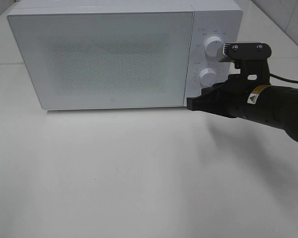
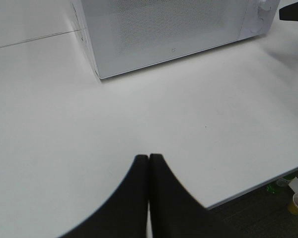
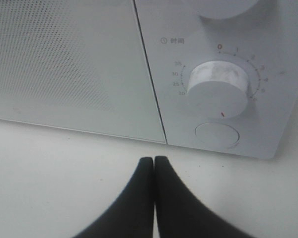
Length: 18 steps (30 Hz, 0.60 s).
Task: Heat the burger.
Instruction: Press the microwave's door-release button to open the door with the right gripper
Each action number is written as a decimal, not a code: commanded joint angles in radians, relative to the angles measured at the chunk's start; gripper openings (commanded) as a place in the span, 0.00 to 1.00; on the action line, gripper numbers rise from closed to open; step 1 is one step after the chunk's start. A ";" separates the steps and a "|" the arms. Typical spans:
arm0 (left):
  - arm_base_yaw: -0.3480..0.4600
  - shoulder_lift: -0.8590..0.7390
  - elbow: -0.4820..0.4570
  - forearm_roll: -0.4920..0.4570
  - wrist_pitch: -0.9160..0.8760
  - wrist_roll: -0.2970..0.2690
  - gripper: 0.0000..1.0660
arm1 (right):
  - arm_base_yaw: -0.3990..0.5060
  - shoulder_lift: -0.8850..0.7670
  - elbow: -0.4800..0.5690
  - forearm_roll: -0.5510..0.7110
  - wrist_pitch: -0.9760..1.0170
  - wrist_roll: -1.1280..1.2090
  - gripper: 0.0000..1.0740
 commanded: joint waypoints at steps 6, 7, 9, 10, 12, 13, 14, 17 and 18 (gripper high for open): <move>0.004 -0.008 0.003 -0.003 -0.012 0.000 0.00 | 0.001 0.112 -0.083 0.041 -0.010 0.352 0.00; 0.004 -0.008 0.003 -0.003 -0.012 0.000 0.00 | 0.001 0.158 -0.094 0.075 -0.042 0.475 0.00; 0.004 -0.008 0.003 -0.003 -0.012 0.000 0.00 | 0.001 0.185 -0.094 0.080 -0.096 0.542 0.00; 0.004 -0.008 0.003 -0.003 -0.012 0.000 0.00 | 0.001 0.185 -0.094 0.080 -0.096 0.542 0.00; 0.004 -0.008 0.003 -0.003 -0.012 0.000 0.00 | 0.001 0.211 -0.094 0.081 -0.149 0.614 0.00; 0.004 -0.008 0.003 -0.003 -0.012 0.000 0.00 | 0.001 0.237 -0.095 0.099 -0.205 0.703 0.00; 0.004 -0.008 0.003 -0.003 -0.012 0.000 0.00 | 0.001 0.237 -0.095 0.099 -0.205 0.703 0.00; 0.004 -0.008 0.003 -0.003 -0.012 0.000 0.00 | 0.001 0.272 -0.097 0.147 -0.239 0.778 0.00; 0.004 -0.008 0.003 -0.003 -0.012 0.000 0.00 | 0.001 0.272 -0.097 0.147 -0.239 0.778 0.00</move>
